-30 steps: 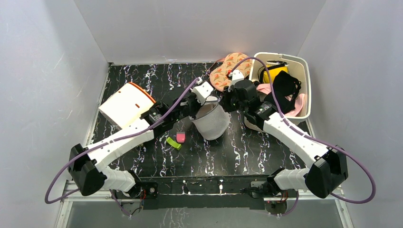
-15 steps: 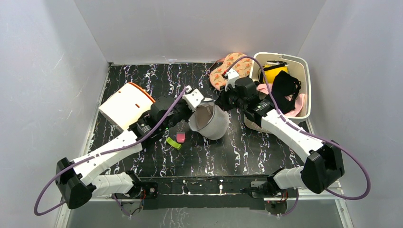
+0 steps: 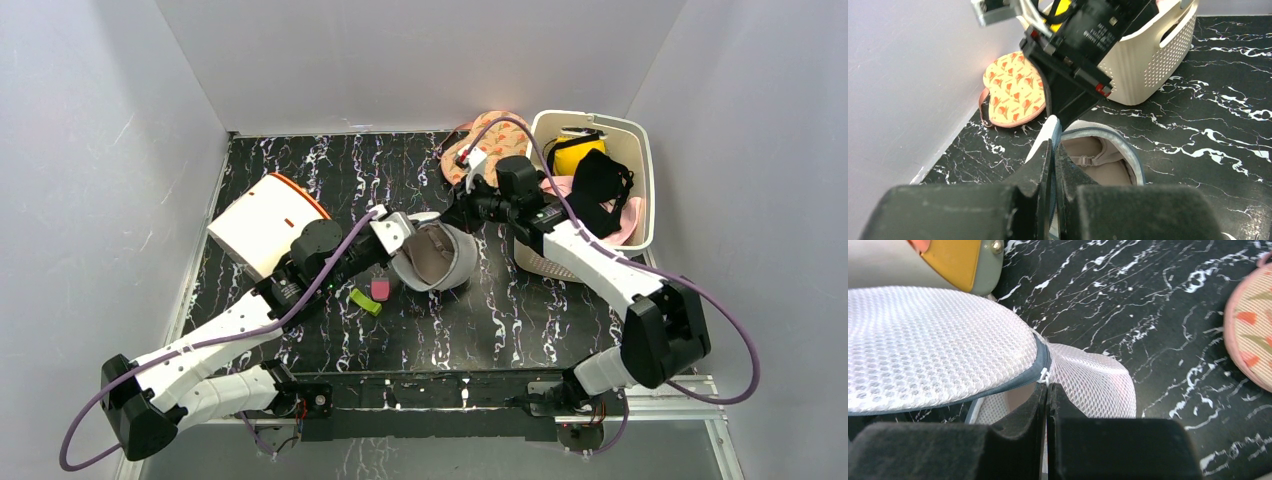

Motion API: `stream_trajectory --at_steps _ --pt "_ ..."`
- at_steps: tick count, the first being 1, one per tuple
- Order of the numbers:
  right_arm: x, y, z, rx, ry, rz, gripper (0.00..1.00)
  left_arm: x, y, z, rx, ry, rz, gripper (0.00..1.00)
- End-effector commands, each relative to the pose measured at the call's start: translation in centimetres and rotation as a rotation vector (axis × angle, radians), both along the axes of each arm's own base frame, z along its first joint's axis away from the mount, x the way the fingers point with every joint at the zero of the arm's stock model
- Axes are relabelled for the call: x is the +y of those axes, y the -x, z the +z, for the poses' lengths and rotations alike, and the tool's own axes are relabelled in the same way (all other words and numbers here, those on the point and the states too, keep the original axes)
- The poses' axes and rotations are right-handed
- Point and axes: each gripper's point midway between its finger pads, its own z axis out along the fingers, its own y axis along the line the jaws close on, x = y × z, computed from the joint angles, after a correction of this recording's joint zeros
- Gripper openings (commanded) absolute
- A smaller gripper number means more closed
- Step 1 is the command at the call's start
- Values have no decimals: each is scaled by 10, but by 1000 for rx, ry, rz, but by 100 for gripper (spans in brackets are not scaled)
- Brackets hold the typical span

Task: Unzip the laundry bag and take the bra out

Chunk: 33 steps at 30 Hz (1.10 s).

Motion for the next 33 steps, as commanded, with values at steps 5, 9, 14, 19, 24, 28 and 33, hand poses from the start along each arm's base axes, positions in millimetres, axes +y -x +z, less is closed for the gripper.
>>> stream_trajectory --at_steps 5,9,14,19,24,28,33 --pt "13 -18 7 -185 72 180 0 -8 20 43 -114 107 -115 0" --pt "15 -22 10 -233 68 206 0 -11 22 40 -107 106 -133 0" --pt "21 -26 7 -277 34 233 0 -14 25 39 -100 108 -154 0" --pt "25 -32 8 -276 29 251 0 -16 25 36 -95 106 -163 0" --pt "9 -45 19 -191 -9 56 26 -14 17 36 -77 115 -118 0" --pt "-30 -53 17 -55 1 -277 63 -6 -13 31 -3 93 54 0" --pt "-84 -42 -6 149 124 -609 87 -1 -33 23 69 81 178 0"
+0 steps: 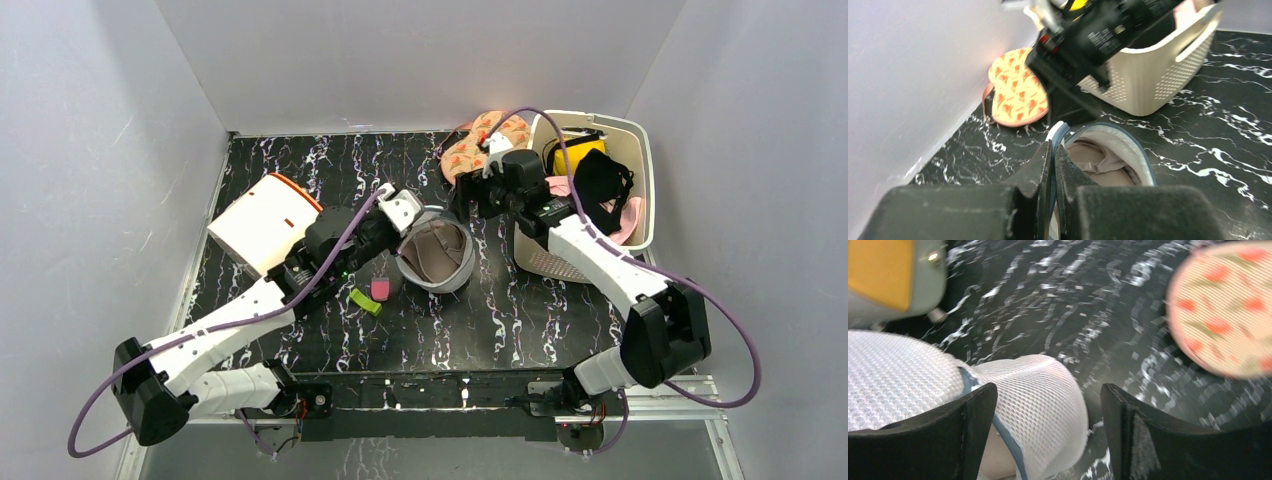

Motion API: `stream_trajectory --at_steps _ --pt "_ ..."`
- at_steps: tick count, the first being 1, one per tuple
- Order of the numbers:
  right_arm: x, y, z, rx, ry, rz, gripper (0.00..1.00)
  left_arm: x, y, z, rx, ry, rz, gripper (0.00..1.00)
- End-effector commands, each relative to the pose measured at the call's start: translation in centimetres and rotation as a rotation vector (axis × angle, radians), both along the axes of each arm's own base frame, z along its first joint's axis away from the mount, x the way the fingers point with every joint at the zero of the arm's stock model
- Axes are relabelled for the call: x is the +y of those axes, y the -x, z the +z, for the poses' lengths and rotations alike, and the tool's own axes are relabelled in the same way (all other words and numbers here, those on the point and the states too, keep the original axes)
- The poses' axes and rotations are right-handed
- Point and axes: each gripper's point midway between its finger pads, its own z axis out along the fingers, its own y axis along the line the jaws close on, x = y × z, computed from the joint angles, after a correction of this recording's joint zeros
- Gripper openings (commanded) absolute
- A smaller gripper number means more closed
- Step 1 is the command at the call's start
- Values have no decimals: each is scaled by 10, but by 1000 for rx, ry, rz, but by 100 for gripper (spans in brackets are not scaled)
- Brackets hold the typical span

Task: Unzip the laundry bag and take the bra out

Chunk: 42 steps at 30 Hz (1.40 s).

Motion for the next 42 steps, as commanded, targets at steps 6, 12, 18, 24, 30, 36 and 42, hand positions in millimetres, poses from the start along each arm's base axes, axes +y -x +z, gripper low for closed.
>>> stream_trajectory --at_steps 6,12,18,24,30,36,42 --pt "-69 30 1 214 99 -435 91 10 -25 11 70 44 178 0" --pt "-11 77 -24 301 55 -355 91 13 -36 0 106 15 253 0" --pt "-1 100 -53 343 79 -426 95 18 -38 4 116 39 288 0" --pt "4 113 -64 380 87 -417 87 33 -44 11 90 56 371 0" --pt "-22 116 -77 335 204 -446 80 56 -58 11 119 63 550 0" --pt "-39 100 -80 282 295 -454 68 57 -68 -4 173 13 594 0" --pt "-44 85 -78 268 313 -399 55 67 -90 -29 260 -42 678 0"
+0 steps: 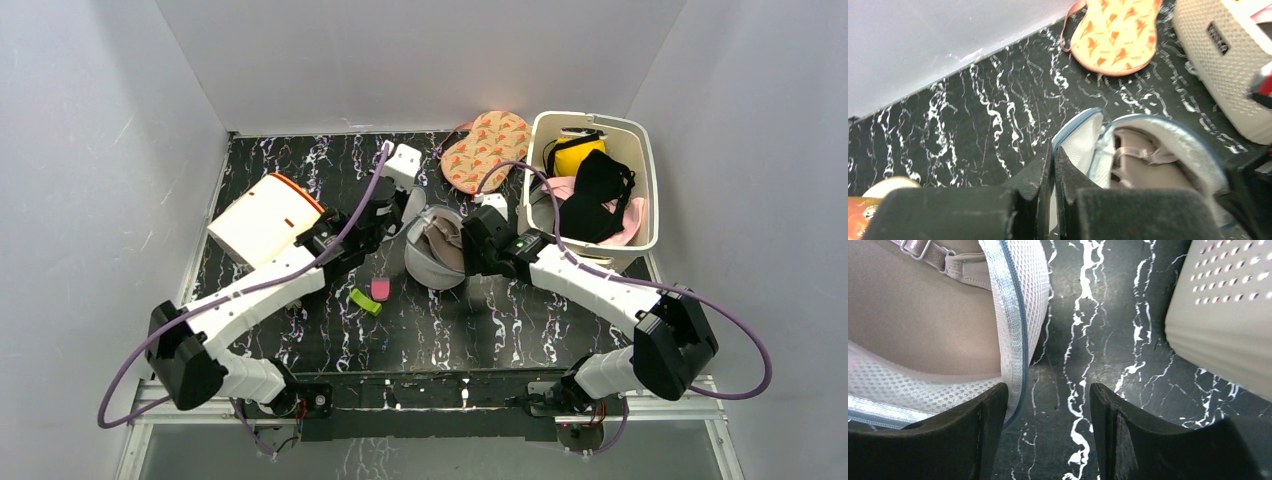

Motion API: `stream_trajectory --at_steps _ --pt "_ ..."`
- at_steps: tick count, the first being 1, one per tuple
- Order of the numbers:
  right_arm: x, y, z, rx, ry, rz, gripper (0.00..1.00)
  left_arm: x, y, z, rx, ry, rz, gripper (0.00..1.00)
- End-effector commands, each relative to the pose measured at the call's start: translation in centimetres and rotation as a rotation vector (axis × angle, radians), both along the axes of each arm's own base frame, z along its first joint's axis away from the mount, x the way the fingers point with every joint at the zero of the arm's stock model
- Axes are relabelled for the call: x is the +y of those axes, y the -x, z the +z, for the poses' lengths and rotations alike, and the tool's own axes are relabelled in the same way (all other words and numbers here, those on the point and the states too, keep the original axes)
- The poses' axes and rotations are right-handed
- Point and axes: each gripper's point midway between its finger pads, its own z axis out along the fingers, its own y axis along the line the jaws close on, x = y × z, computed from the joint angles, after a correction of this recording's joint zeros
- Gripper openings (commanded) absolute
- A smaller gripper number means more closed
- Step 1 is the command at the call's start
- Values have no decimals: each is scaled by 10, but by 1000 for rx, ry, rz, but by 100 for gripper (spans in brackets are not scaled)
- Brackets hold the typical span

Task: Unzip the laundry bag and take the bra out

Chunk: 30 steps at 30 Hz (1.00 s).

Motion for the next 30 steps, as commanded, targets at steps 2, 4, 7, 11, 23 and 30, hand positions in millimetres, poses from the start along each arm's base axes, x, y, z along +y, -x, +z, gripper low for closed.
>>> stream_trajectory --at_steps 2,4,7,11,23,30 --pt "7 -21 15 -58 -24 84 54 21 -19 -8 77 17 98 0" --pt "10 -21 13 -59 -38 96 54 22 -26 -19 114 4 104 0" --pt "7 -22 11 -60 -25 86 54 27 -34 -32 151 -30 146 12" --pt "10 -20 15 -50 -30 116 54 29 -36 -36 161 -53 157 44" --pt "27 -33 60 -133 -53 229 81 22 -24 -20 111 7 58 98" --pt "47 -49 95 -201 -109 270 94 27 -12 9 29 81 29 98"
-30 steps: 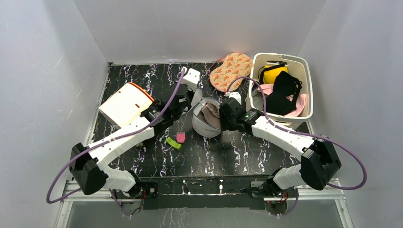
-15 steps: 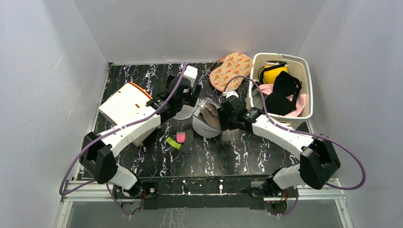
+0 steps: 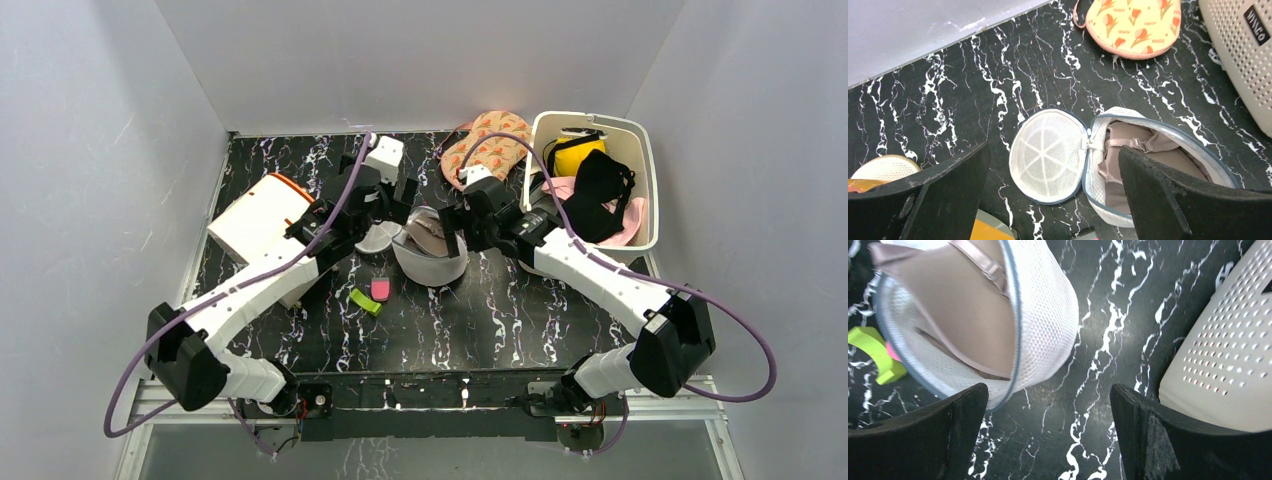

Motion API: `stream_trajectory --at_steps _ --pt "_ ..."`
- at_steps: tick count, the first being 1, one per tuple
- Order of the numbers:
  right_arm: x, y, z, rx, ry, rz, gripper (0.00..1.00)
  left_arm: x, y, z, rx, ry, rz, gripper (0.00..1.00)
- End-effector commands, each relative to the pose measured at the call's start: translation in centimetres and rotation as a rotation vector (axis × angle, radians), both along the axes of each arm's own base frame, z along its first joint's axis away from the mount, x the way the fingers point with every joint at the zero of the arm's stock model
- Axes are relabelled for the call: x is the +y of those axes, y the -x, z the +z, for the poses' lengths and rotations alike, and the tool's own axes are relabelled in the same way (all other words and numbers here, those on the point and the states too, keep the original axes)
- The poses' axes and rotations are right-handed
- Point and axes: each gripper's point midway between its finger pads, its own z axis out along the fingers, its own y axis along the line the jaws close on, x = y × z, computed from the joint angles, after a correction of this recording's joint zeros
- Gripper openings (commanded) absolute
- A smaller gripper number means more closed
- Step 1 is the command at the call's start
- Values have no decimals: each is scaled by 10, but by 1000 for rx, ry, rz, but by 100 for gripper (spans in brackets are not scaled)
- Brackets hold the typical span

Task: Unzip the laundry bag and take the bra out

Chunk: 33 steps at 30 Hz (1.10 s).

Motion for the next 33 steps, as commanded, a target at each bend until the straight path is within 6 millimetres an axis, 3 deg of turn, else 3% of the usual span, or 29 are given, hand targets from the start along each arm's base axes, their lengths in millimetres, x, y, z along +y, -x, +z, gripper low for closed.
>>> stream_trajectory --at_steps 1,11,20,23,26,33 --pt "24 -21 47 -107 -89 51 95 6 10 40 -110 84 -19 98" --pt "69 -46 69 -151 -158 129 95 40 33 90 -311 214 36 98" --pt "113 -52 49 -129 -77 159 83 48 39 100 -358 222 41 98" --pt "119 -56 47 -163 -30 126 76 48 39 101 -357 222 40 98" --pt "123 -64 30 -174 48 83 68 50 42 104 -372 231 42 98" --pt "114 -75 8 -201 209 6 52 61 48 111 -425 255 63 98"
